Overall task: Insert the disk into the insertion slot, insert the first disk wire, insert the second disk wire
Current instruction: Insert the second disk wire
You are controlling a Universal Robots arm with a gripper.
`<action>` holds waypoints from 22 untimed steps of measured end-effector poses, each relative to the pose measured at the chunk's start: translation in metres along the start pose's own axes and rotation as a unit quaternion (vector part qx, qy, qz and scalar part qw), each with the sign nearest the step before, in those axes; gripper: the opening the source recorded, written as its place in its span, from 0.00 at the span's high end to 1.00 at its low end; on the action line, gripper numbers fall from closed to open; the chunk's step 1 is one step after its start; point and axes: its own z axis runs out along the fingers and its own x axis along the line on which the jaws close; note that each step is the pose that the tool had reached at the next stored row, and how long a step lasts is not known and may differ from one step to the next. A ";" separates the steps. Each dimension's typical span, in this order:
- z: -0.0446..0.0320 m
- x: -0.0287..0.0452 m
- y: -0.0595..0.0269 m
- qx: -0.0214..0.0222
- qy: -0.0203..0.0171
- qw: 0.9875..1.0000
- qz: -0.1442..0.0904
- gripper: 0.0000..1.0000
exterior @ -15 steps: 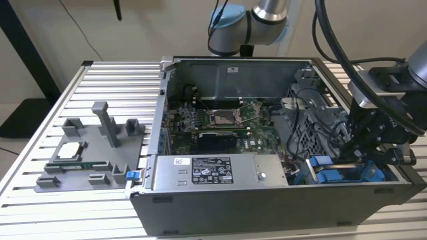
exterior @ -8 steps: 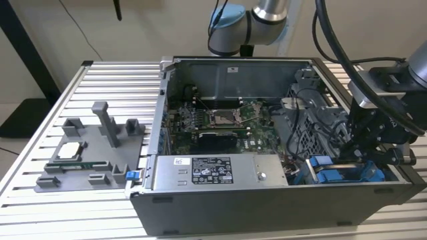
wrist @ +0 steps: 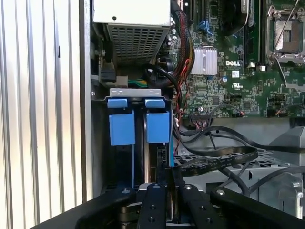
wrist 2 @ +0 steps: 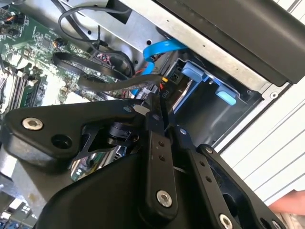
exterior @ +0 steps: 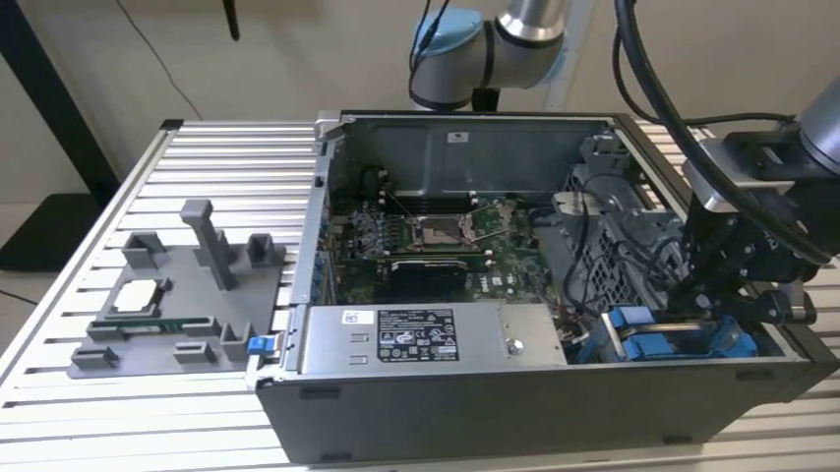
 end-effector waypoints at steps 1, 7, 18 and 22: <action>-0.0024 -0.0002 0.0001 0.000 0.002 1.000 0.000 1.00; -0.0131 -0.0008 0.0004 0.001 0.011 1.000 0.000 1.00; -0.0130 -0.0008 0.0004 0.001 0.011 1.000 0.000 1.00; -0.0131 -0.0008 0.0004 0.001 0.011 1.000 0.000 1.00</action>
